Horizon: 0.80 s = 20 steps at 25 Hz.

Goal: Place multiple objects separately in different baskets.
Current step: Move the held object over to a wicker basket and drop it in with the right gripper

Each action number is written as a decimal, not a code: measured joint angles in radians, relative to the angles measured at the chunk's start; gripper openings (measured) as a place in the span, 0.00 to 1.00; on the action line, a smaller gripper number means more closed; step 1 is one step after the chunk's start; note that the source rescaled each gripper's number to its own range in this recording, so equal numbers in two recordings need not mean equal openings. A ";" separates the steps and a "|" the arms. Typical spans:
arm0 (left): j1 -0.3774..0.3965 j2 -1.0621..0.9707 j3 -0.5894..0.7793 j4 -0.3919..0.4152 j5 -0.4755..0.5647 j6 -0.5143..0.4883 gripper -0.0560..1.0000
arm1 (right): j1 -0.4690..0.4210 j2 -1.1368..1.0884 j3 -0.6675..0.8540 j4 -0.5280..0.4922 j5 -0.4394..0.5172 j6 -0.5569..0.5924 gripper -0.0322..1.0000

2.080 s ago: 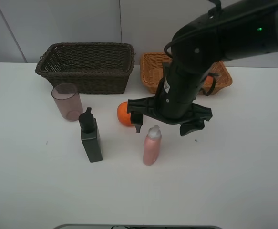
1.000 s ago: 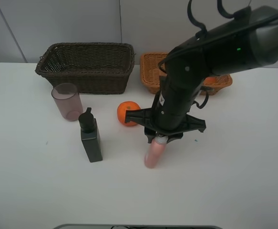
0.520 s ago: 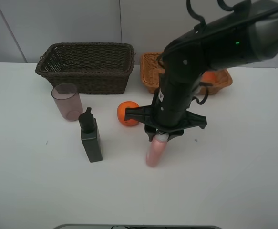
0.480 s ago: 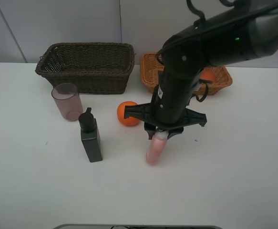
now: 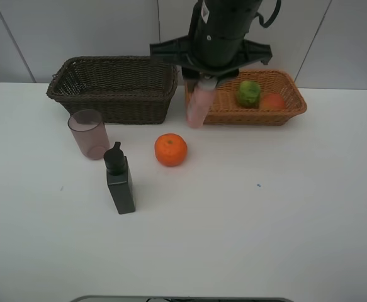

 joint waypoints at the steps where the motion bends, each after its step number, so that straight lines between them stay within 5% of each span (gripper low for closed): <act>1: 0.000 0.000 0.000 0.000 0.000 0.000 1.00 | 0.000 0.000 -0.025 -0.019 -0.009 -0.014 0.04; 6: 0.000 0.000 0.000 0.000 0.000 0.000 1.00 | -0.002 0.018 -0.117 -0.102 -0.132 -0.074 0.04; 20: 0.000 0.000 0.000 0.000 0.000 0.000 1.00 | -0.114 0.225 -0.125 -0.123 -0.809 -0.094 0.03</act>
